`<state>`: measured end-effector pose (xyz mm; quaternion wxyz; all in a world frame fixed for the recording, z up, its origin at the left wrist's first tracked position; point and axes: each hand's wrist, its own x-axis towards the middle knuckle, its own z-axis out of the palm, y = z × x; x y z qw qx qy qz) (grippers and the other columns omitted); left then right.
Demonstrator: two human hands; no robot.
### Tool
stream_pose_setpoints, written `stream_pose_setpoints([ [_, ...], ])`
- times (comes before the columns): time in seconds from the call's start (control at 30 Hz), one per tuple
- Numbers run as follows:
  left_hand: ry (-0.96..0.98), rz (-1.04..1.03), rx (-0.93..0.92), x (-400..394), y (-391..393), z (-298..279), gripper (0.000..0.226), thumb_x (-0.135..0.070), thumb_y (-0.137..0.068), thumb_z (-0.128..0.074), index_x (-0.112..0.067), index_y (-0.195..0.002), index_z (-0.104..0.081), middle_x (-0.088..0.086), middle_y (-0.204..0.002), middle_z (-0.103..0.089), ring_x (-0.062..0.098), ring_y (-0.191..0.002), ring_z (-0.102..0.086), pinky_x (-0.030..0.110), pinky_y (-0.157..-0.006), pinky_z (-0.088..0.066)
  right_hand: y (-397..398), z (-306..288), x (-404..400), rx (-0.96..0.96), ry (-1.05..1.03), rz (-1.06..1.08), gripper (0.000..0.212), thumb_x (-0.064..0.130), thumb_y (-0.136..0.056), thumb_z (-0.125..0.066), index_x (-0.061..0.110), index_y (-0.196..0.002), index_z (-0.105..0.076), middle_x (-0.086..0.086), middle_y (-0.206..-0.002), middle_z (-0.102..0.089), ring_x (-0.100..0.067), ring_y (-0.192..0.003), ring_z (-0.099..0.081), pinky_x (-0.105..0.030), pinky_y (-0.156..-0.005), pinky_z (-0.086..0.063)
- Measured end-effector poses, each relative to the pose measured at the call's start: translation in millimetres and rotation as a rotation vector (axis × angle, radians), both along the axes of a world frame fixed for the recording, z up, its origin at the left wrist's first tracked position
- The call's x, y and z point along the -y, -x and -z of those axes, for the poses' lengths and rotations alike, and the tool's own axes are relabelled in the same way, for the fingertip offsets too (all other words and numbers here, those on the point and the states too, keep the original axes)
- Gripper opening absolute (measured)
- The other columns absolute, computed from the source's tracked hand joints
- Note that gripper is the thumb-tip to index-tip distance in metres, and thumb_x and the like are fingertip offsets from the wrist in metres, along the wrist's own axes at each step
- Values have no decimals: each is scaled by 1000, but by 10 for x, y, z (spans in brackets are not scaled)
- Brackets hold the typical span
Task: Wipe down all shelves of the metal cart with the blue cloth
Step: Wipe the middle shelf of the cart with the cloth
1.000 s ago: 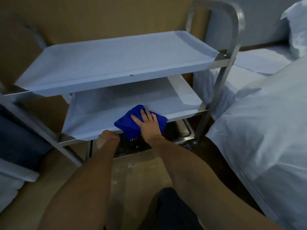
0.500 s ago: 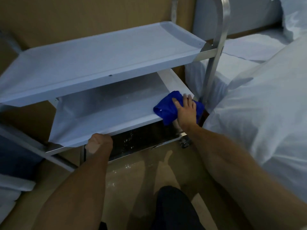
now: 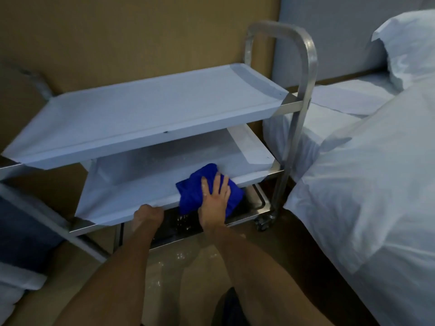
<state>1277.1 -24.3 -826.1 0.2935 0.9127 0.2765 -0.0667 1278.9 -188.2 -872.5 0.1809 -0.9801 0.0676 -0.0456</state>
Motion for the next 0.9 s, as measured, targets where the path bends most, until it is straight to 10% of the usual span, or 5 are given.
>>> stream_pose_setpoints([
  [0.2,644,-179,76,-118,31,-78,75,-60,-89,-53,-5,-139,-43,20,-129,-55,36,-109,-56,46,-97,-47,251,-169,-556,-80,-60,-283,85,24,-94,-60,36,-158,-5,-4,-166,12,-32,-151,17,-52,-122,9],
  [0.33,922,-219,27,-168,188,-96,80,-36,-71,-84,-3,-134,-47,18,-125,-59,37,-106,-58,48,-89,-51,385,-231,-541,-90,-76,-368,80,22,-92,-62,34,-157,-17,1,-167,2,-29,-153,8,-50,-124,1],
  [0.6,778,-117,50,-125,637,-265,33,-2,-74,-62,2,-106,-61,22,-106,-65,38,-97,-59,39,-75,-48,635,-482,-241,-185,-505,-339,48,6,-84,-62,25,-128,-55,-4,-130,-57,-22,-119,-56,-41,-103,-49],
  [0.8,773,-7,91,-177,889,-516,29,5,-70,-59,-1,-99,-59,18,-98,-64,33,-89,-59,39,-76,-50,744,-535,-276,-99,-420,-190,95,4,-84,-67,36,-157,-15,-2,-164,-16,-26,-150,-18,-52,-119,-27],
  [0.9,751,35,107,-310,929,-549,26,8,-66,-57,0,-91,-61,23,-103,-67,36,-90,-61,45,-83,-52,692,-523,-335,-104,-431,-306,70,7,-79,-68,30,-141,-43,-2,-149,-40,-25,-138,-40,-49,-111,-42],
])
